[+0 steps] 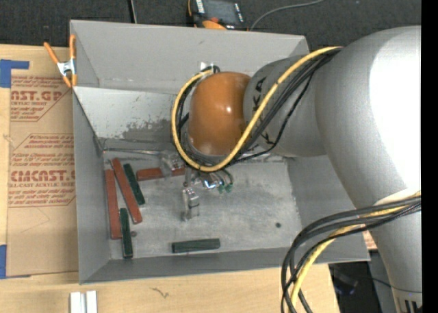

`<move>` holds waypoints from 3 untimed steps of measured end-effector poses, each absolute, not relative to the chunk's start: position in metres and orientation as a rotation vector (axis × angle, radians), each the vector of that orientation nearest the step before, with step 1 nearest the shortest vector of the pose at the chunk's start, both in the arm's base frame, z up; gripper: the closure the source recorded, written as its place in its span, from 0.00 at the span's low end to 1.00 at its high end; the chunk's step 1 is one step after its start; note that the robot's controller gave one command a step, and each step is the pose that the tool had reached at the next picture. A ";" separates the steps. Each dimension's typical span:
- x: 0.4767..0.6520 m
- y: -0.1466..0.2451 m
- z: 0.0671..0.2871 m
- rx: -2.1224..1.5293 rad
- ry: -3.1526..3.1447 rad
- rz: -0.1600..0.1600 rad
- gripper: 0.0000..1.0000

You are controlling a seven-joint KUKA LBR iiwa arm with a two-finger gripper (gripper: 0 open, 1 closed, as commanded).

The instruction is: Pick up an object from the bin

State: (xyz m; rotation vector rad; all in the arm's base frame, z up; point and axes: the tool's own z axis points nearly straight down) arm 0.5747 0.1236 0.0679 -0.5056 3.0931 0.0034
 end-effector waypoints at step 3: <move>0.590 0.108 0.071 0.103 3.137 0.004 0.00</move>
Offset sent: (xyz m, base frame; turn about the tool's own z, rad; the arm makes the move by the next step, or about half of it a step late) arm -0.0019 -0.0588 0.1067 0.0189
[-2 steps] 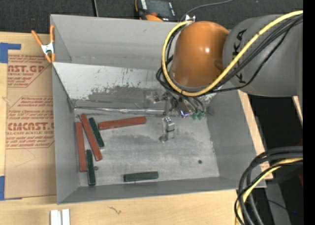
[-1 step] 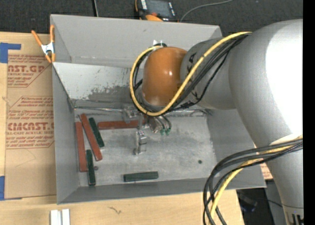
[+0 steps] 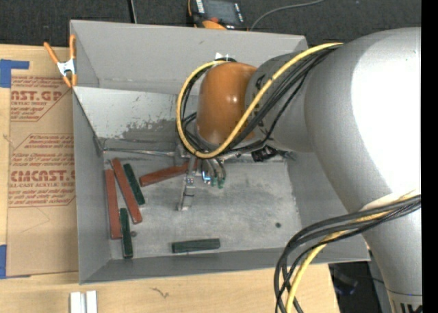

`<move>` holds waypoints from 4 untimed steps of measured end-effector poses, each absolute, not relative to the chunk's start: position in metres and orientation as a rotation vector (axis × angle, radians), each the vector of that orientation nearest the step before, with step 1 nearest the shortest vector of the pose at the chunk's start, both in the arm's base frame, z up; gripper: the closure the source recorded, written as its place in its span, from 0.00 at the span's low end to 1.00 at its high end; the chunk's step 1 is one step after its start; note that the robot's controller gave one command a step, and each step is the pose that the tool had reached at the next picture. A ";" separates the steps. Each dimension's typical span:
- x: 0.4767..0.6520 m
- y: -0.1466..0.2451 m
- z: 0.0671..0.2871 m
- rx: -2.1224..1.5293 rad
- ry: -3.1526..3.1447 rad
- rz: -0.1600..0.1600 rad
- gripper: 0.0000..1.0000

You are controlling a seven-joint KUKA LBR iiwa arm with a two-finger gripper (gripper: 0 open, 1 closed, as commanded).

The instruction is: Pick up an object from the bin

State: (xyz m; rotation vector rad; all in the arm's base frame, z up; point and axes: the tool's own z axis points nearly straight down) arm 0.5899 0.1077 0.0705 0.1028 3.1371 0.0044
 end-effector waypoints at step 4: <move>0.572 0.080 0.232 -1.284 2.857 -0.002 1.00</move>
Offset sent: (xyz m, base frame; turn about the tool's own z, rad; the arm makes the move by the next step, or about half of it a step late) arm -0.0008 0.0093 -0.0005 -0.0423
